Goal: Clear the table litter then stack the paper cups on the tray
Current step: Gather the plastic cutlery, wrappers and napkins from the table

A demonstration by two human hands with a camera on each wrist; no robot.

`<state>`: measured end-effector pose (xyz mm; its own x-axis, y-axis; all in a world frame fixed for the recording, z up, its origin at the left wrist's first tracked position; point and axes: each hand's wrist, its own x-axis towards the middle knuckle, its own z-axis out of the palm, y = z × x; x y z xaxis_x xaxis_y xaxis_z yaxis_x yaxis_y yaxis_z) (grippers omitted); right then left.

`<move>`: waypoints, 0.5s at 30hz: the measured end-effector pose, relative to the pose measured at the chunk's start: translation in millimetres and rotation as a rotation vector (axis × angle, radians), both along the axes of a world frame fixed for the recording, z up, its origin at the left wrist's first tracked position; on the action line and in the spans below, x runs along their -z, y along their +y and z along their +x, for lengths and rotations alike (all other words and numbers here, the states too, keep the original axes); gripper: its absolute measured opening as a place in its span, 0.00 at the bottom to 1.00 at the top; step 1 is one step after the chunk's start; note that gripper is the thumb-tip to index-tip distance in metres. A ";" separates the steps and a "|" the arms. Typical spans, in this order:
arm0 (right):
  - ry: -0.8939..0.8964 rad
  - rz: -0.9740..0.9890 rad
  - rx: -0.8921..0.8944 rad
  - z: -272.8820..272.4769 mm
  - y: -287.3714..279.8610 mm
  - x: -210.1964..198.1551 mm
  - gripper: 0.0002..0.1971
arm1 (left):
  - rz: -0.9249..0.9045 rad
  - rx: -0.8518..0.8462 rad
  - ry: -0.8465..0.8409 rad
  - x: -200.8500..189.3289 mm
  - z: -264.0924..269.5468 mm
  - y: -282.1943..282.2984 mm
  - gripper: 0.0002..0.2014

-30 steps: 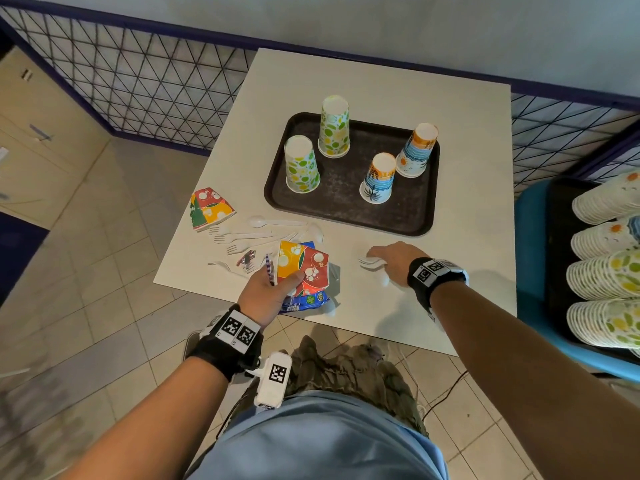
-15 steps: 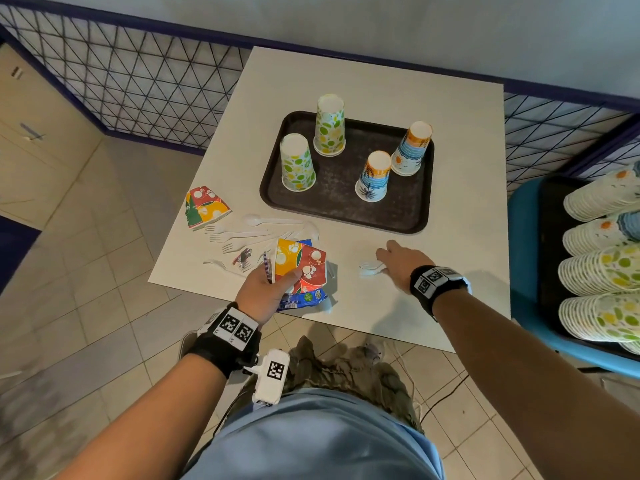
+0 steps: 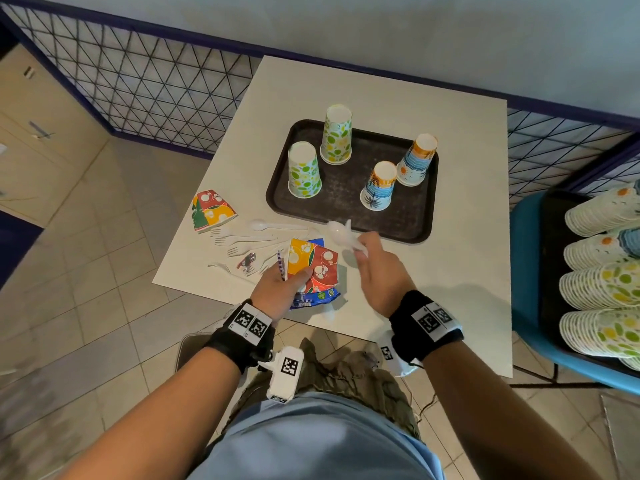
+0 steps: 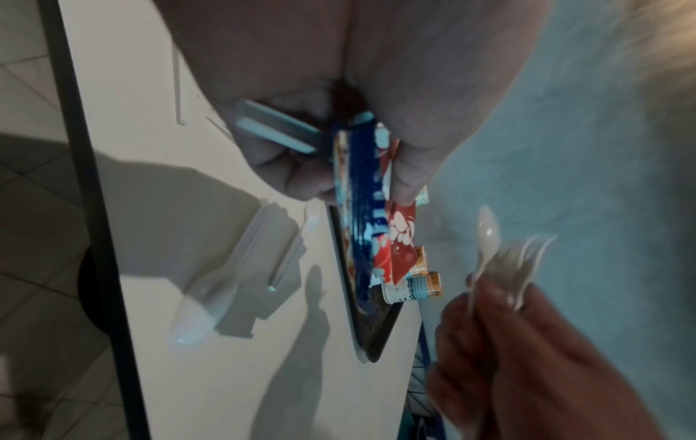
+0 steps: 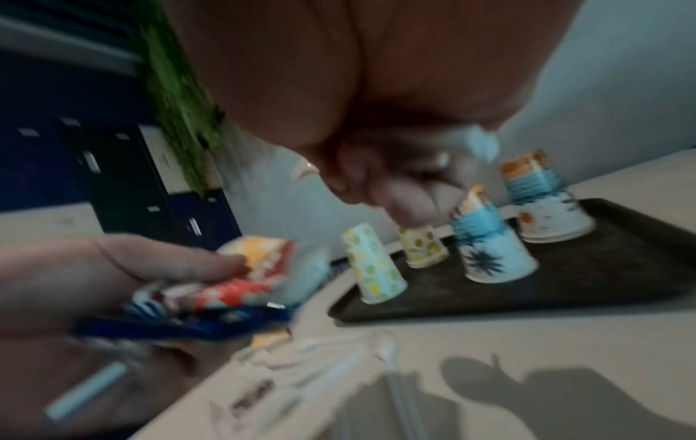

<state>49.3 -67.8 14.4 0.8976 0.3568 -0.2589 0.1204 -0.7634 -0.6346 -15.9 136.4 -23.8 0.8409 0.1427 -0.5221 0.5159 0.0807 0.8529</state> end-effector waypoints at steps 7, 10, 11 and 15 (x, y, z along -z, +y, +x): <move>-0.096 -0.136 -0.019 -13.7 46.3 -24.7 0.19 | -0.090 -0.019 -0.017 -9.4 9.5 -11.3 0.15; -0.142 -0.216 -0.074 -19.4 51.5 -15.8 0.26 | -0.106 -0.022 -0.038 -12.8 10.9 -11.7 0.11; -0.151 -0.240 -0.099 -21.0 51.9 -11.0 0.29 | -0.131 -0.035 -0.030 -14.4 11.3 -11.9 0.11; -0.186 -0.281 -0.142 -24.5 47.6 2.3 0.37 | -0.269 -0.137 0.048 -15.9 10.2 -12.8 0.10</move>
<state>24.7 -20.2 12.1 0.8851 0.4194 -0.2019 0.3313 -0.8722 -0.3598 -5.6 123.6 -7.9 0.7968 0.1039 -0.5952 0.5238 0.3723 0.7662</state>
